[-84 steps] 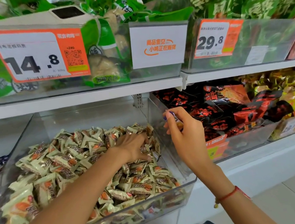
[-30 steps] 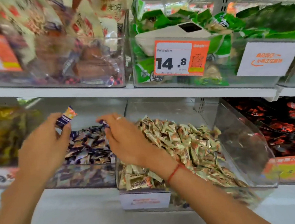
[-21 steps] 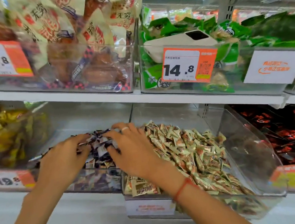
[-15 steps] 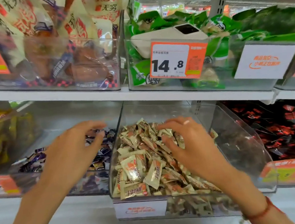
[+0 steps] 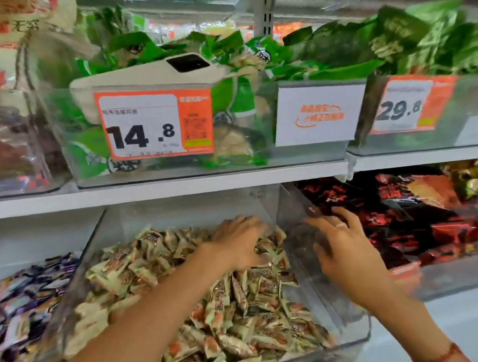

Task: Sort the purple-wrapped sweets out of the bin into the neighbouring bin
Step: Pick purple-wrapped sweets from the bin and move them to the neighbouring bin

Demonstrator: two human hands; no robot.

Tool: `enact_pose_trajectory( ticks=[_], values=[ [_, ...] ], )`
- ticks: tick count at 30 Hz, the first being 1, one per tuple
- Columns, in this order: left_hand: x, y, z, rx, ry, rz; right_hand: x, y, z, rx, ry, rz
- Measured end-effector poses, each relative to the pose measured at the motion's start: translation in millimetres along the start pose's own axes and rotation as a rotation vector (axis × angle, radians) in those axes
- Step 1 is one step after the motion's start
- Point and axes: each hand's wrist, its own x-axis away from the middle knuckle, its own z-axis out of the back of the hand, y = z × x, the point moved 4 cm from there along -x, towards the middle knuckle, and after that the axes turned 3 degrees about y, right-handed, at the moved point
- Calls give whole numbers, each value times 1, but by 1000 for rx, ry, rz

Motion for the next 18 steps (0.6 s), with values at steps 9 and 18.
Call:
enact_pose_trajectory(
  ticks=[9,18],
  values=[
    [-34,15,-43,-162,-271,29,4,-1,0,-65,34,-84],
    [34,-11,-15,-160,-163,-107,7,-3,6,-82,-8,-95]
  ],
)
